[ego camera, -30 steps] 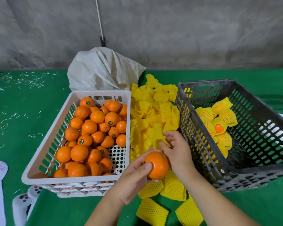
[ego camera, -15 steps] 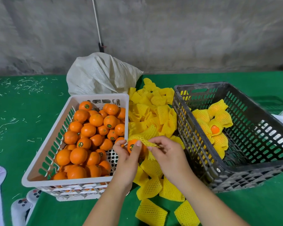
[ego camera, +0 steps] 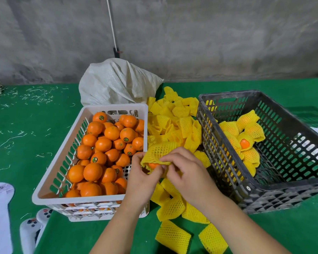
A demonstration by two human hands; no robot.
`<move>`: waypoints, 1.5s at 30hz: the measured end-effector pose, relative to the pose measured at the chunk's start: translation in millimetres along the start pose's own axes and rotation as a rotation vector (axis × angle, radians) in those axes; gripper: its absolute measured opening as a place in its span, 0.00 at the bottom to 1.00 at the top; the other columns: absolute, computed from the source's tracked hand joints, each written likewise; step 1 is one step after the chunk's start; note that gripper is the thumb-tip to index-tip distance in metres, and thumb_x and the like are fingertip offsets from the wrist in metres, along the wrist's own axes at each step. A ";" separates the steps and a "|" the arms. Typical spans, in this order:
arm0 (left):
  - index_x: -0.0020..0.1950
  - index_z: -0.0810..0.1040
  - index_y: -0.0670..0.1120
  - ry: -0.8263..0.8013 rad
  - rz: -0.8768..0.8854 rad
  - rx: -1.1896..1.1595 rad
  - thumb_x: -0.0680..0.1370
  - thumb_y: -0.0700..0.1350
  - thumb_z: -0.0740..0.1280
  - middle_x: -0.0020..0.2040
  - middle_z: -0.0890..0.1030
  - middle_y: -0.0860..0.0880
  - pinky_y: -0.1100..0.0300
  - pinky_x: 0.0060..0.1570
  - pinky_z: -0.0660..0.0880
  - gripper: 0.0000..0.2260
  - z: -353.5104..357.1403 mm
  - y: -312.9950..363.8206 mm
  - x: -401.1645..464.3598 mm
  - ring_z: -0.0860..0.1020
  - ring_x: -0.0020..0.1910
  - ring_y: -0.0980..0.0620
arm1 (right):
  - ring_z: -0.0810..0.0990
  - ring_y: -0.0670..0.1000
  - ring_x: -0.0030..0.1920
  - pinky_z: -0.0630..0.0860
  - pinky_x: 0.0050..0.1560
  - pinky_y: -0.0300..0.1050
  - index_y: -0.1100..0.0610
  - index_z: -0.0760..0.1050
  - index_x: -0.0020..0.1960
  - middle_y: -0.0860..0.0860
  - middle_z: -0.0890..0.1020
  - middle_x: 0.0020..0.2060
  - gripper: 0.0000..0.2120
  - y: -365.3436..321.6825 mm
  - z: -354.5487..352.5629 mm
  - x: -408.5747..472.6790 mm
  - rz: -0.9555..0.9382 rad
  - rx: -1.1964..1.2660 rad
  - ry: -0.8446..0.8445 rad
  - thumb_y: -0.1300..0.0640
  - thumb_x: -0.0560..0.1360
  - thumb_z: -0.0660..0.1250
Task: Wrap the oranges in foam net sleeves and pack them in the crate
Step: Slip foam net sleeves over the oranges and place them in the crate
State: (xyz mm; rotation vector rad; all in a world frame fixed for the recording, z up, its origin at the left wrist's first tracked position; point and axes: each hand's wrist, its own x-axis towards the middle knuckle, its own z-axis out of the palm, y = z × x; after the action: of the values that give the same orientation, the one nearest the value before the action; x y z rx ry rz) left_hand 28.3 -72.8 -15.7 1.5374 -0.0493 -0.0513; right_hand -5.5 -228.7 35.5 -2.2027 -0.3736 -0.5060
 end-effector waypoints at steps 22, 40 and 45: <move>0.76 0.63 0.55 0.052 0.205 0.096 0.74 0.50 0.79 0.64 0.77 0.67 0.65 0.58 0.78 0.36 0.2 -4.8 3.4 0.79 0.64 0.62 | 0.77 0.38 0.61 0.76 0.54 0.34 0.38 0.64 0.73 0.40 0.74 0.66 0.31 8.5 4.9 -3.0 0.525 0.623 -0.013 0.40 0.73 0.70; 0.81 0.61 0.56 0.041 -0.099 0.572 0.82 0.55 0.69 0.67 0.76 0.53 0.55 0.47 0.80 0.30 -80.9 -22.5 56.2 0.80 0.56 0.53 | 0.87 0.46 0.45 0.83 0.40 0.39 0.46 0.64 0.77 0.54 0.80 0.63 0.33 128.9 -89.0 35.1 0.829 0.591 0.457 0.48 0.76 0.74; 0.84 0.55 0.52 -0.136 -0.199 0.702 0.85 0.51 0.66 0.74 0.70 0.46 0.57 0.45 0.77 0.30 -82.5 -31.6 93.2 0.79 0.55 0.51 | 0.81 0.47 0.47 0.79 0.46 0.48 0.33 0.42 0.78 0.47 0.71 0.73 0.41 153.4 -93.9 46.8 0.829 0.167 0.473 0.46 0.79 0.68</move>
State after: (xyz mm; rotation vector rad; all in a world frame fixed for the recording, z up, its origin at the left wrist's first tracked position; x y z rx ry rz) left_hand 126.5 2.4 -50.0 2.2350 -0.0217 -0.3249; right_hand 79.3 -392.1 10.3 -1.7882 0.6992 -0.4750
